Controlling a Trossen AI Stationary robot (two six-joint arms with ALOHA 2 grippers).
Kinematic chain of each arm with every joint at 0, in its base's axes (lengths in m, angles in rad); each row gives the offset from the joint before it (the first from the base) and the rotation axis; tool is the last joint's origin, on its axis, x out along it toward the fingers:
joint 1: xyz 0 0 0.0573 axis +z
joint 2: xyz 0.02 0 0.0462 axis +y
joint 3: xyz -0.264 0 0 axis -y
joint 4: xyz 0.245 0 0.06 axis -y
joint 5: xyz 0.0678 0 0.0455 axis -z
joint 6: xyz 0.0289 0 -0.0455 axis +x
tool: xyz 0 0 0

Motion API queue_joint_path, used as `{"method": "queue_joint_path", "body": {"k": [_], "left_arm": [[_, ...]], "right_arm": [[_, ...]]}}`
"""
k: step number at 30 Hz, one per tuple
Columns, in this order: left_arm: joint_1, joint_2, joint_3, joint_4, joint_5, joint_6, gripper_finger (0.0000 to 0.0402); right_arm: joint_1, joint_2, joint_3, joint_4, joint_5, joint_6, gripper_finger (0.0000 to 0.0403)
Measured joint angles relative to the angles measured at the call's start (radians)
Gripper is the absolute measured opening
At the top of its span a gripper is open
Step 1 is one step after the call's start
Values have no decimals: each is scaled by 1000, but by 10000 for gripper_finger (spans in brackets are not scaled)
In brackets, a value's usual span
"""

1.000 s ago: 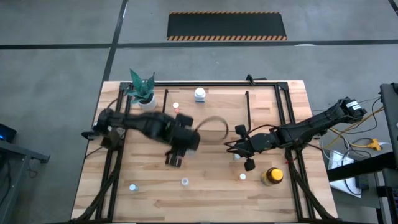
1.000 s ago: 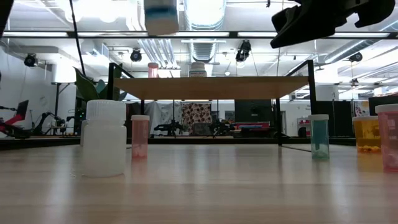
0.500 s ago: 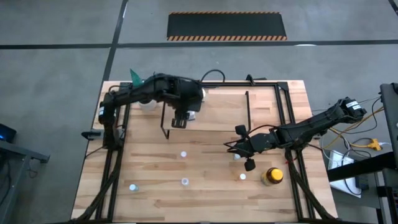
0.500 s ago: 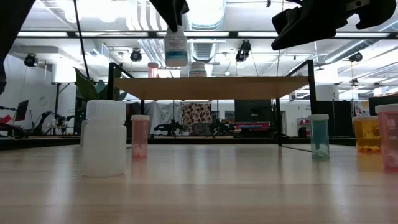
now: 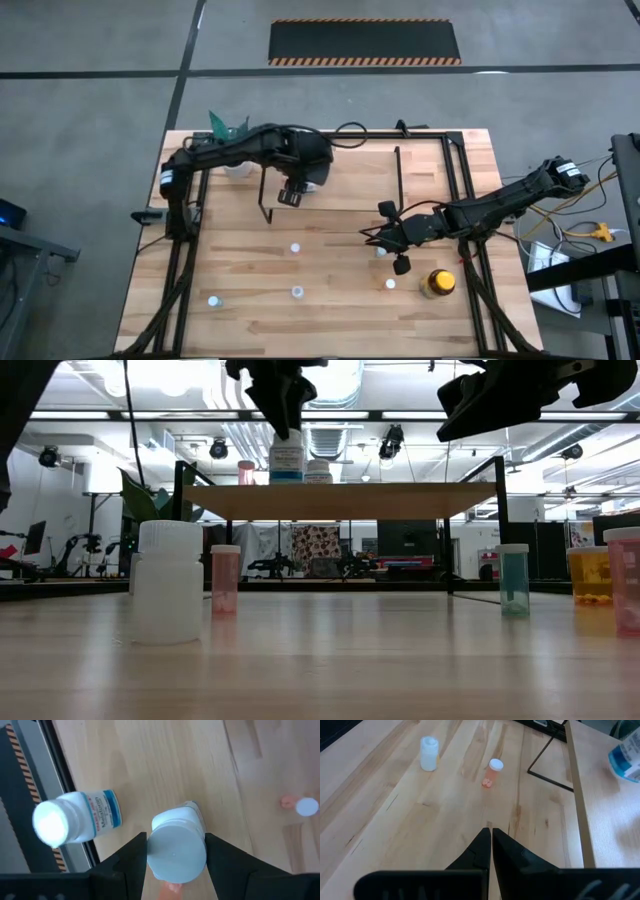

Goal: Pick and place medicine bottles onto shelf by color
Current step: Put the white medicine bottle on the shelf

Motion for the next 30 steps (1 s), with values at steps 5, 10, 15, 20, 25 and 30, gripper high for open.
{"method": "queue_joint_path", "body": {"k": [5, 10, 15, 20, 25, 30], "left_arm": [[0, -1, -19, 5, -1, 22, 160], [0, -1, -22, 20, -24, -16, 160], [0, -1, -22, 49, -28, -30, 160], [0, -1, -23, 62, -36, -1, 177], [0, -1, -23, 77, -70, 29, 203], [0, -1, -23, 78, -71, 32, 207]], "right_arm": [[0, 0, 0, 0, 0, 0, 9], [0, 0, 0, -9, 0, 1, 9], [0, 0, 0, -14, 0, 7, 9], [0, 0, 0, -14, 0, 7, 9], [0, 0, 0, -13, 0, 7, 9], [0, 0, 0, -14, 0, 8, 9]]}}
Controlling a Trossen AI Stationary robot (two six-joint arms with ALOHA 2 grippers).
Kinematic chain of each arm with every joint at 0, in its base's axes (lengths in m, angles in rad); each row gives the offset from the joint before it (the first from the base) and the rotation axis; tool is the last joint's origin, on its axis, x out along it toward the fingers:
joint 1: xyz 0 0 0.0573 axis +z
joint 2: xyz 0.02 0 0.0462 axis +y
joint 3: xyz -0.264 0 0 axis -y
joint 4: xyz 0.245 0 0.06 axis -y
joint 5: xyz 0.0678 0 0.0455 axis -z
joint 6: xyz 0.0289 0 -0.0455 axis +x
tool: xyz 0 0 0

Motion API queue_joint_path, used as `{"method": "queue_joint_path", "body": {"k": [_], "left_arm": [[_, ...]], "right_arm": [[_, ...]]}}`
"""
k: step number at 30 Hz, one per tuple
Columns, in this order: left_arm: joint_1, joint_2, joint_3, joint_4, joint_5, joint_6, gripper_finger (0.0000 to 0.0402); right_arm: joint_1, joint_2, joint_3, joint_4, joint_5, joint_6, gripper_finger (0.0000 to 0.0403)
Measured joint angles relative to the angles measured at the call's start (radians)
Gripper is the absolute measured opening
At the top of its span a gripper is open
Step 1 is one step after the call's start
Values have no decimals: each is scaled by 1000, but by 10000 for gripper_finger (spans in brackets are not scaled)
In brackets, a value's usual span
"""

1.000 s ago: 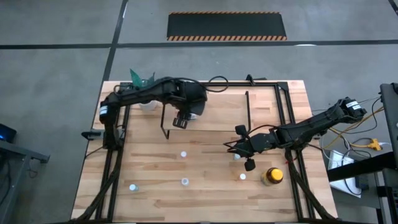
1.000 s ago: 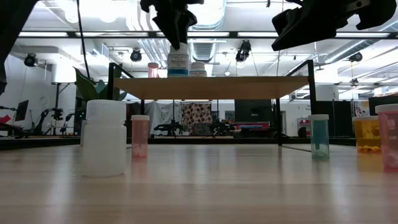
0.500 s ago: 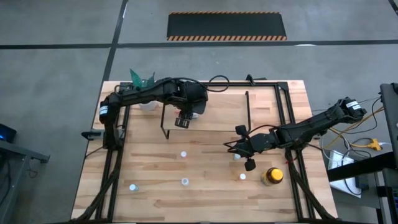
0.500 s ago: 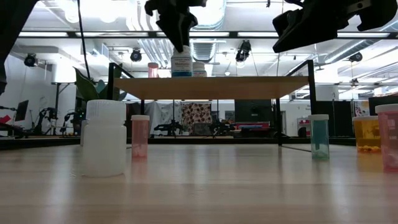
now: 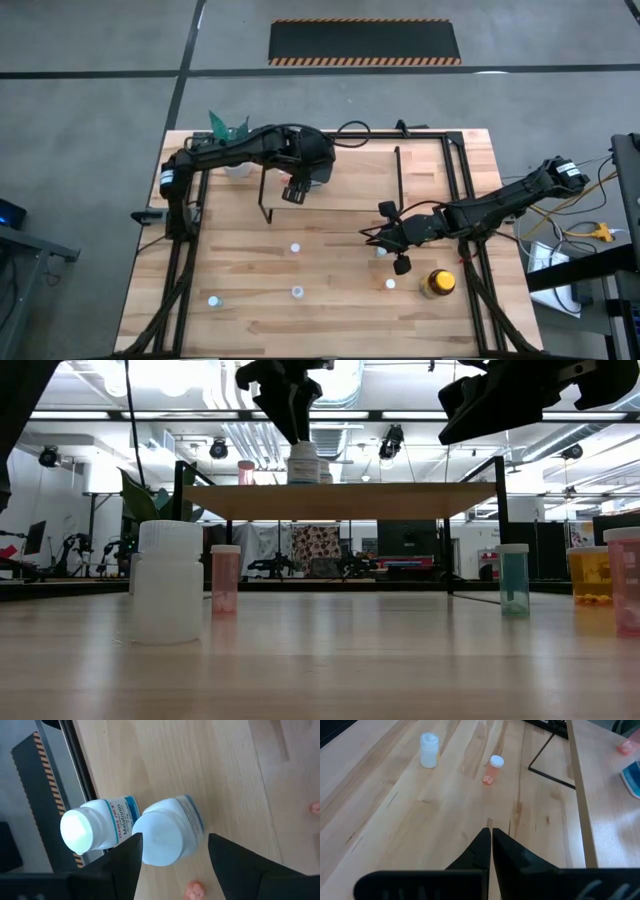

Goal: Pick and place medicine bottles onto shelf by color
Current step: Put the white medicine bottle on the shelf

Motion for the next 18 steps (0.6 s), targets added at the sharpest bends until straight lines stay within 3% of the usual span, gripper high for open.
{"method": "queue_joint_path", "body": {"k": [14, 18], "left_arm": [[-84, -1, 29, 1, 1, -86, 206], [-130, -3, -13, 0, 1, -106, 177]], "right_arm": [[0, 0, 0, 0, 0, 0, 9], [0, 0, 0, 0, 0, 0, 9]]}}
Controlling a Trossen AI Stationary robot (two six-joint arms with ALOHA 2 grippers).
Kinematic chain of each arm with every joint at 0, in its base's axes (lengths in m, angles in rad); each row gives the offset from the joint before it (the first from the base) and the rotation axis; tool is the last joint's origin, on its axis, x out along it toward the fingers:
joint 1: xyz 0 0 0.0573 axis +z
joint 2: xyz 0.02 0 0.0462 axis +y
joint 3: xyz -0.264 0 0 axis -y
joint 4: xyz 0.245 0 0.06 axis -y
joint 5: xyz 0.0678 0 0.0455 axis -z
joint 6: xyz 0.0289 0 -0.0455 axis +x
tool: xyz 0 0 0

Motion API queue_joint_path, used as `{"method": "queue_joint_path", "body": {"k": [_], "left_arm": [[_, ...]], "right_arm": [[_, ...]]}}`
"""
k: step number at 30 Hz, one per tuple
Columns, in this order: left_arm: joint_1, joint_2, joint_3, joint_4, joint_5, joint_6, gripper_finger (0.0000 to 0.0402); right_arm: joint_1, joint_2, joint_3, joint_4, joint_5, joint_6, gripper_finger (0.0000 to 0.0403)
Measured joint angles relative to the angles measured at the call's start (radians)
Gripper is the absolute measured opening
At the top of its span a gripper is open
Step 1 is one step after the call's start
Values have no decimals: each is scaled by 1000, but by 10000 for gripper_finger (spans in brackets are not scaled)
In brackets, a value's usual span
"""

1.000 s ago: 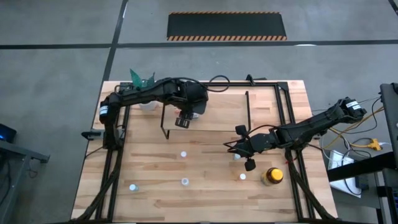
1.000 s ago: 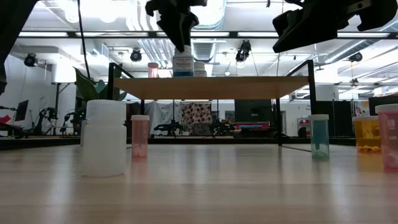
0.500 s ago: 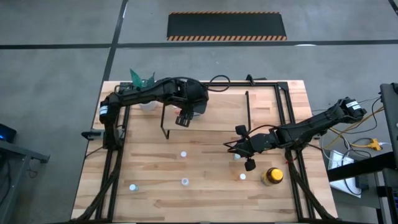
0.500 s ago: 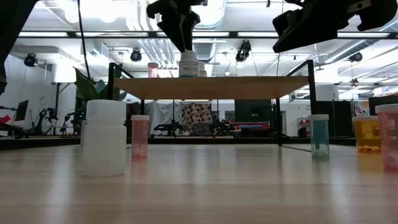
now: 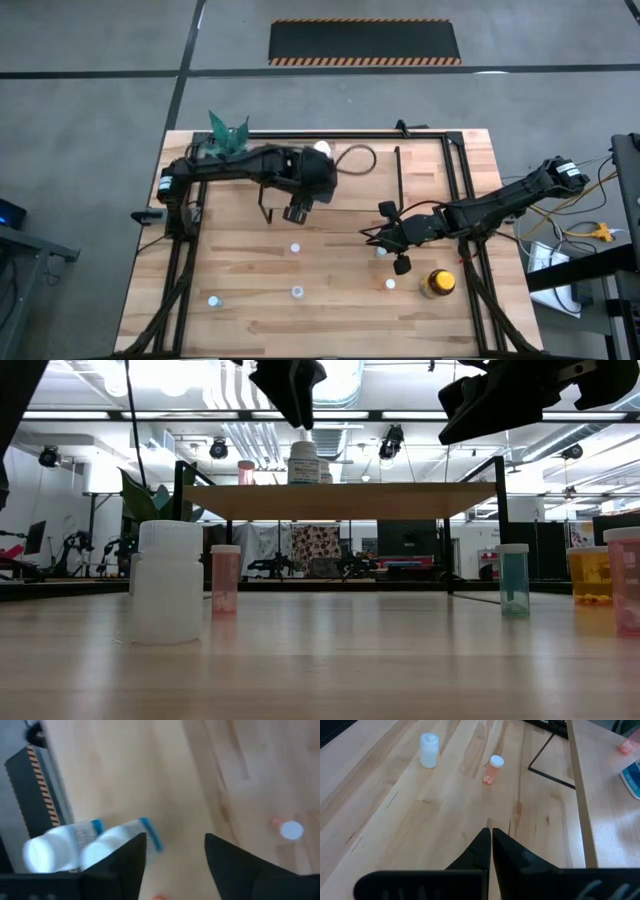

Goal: Pick and place medicine bottles onto shelf by color
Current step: Put the white medicine bottle on the shelf, then put the top blue pill bottle on the shelf

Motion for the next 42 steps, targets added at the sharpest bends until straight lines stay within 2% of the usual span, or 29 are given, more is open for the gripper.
{"method": "queue_joint_path", "body": {"k": [5, 9, 11, 17, 37, 42], "left_arm": [[-12, 0, -90, 9, -6, -9, 92], [4, 0, -156, 52, -69, -10, 26], [13, 0, -176, 65, -88, -10, 8], [33, 0, -199, 84, -138, -10, 12], [42, -4, -187, 82, -143, -15, 13], [-32, -64, -193, 145, -136, -147, 13]], "right_arm": [[0, 0, 0, 0, 0, 0, 9], [0, 0, 0, 0, 0, 0, 9], [0, 0, 0, 0, 0, 4, 9], [0, 0, 0, 0, 0, 11, 9], [0, 0, 0, 0, 0, 11, 9], [0, 0, 0, 0, 0, 31, 9]]}}
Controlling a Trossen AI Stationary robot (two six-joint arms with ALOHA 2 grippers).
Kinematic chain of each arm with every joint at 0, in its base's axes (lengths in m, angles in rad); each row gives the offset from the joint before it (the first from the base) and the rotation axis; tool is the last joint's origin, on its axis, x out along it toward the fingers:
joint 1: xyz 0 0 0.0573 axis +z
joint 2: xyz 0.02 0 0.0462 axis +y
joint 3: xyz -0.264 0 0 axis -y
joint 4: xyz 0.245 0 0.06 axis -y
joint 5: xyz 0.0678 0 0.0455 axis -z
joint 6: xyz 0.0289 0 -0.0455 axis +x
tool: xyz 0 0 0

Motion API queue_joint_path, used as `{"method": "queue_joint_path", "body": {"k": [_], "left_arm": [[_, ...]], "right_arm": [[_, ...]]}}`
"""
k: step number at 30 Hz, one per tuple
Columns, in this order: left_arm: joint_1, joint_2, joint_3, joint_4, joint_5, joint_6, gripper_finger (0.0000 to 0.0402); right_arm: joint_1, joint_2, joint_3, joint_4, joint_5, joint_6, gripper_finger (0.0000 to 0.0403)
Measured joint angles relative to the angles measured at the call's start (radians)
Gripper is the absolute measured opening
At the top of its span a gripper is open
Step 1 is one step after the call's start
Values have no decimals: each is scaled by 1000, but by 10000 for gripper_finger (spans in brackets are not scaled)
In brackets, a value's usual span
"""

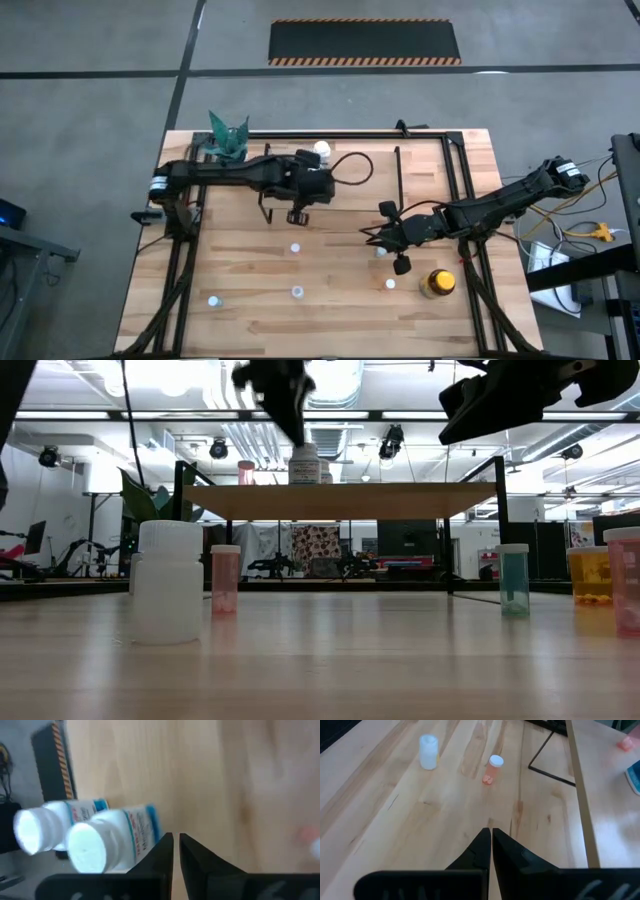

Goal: Pick and place medicine bottles onto shelf by color
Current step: Put the top blue pill bottle on the shelf

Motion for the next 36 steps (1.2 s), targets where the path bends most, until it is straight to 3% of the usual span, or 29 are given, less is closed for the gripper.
{"method": "queue_joint_path", "body": {"k": [7, 16, 22, 32, 36], "left_arm": [[-211, -113, -111, 214, -27, -125, 13], [-429, -289, -483, 738, -117, -34, 13], [-452, -387, -723, 1086, -139, 88, 13], [-448, -543, -964, 1331, -190, 192, 13], [-448, -587, -1035, 1418, -190, 200, 13]], "right_arm": [[5, 0, -1, 0, -8, 156, 9], [76, 0, -2, -1, -64, 371, 9], [119, 0, 17, -30, -63, 552, 9], [144, 8, 70, -315, -52, 598, 9], [140, 31, 70, -344, -50, 605, 27]]}}
